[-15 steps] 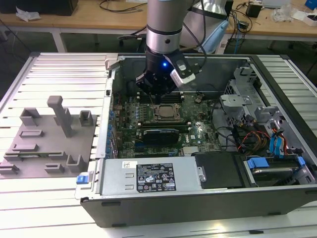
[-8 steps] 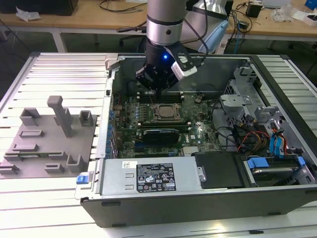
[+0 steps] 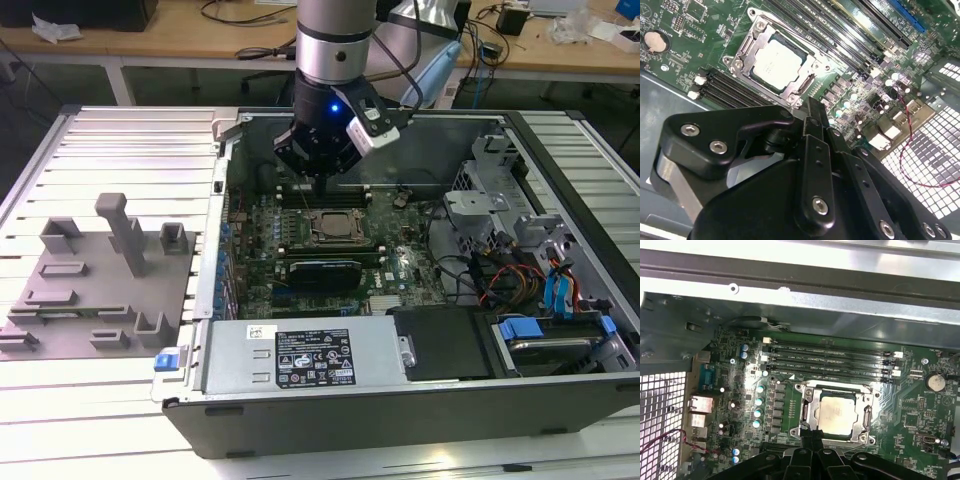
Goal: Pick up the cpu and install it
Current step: 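Install the first cpu locking lever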
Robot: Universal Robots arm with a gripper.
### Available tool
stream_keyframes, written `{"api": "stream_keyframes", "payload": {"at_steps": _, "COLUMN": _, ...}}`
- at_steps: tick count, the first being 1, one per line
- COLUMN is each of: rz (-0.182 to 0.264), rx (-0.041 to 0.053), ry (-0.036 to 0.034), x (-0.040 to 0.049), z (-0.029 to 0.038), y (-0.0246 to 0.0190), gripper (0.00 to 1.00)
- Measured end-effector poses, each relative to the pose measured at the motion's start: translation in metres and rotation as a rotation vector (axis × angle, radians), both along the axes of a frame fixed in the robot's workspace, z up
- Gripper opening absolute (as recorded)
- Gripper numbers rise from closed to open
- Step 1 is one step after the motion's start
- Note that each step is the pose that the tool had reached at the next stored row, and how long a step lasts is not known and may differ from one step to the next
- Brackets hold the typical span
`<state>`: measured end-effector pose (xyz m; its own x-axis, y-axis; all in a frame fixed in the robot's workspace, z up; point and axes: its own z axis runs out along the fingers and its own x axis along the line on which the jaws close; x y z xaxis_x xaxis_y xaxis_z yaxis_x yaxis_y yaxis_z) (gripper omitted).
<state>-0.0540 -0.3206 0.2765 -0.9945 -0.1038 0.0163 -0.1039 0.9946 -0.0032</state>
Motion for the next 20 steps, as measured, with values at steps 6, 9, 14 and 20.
{"api": "stream_keyframes", "payload": {"at_steps": 6, "rz": 0.000, "rx": 0.0000, "ry": 0.0001, "x": -0.0032, "z": 0.0000, "y": 0.0002, "gripper": 0.11}}
{"api": "stream_keyframes", "payload": {"at_steps": 9, "rz": 0.000, "rx": 0.0000, "ry": 0.0000, "x": -0.0077, "z": 0.0000, "y": 0.0005, "gripper": 0.11}}
{"api": "stream_keyframes", "payload": {"at_steps": 14, "rz": 0.000, "rx": -0.0001, "ry": -0.0001, "x": -0.0174, "z": 0.0000, "y": 0.0011, "gripper": 0.11}}
{"api": "stream_keyframes", "payload": {"at_steps": 20, "rz": 0.000, "rx": 0.0034, "ry": -0.0004, "x": -0.0311, "z": -0.0014, "y": 0.0015, "gripper": 0.11}}
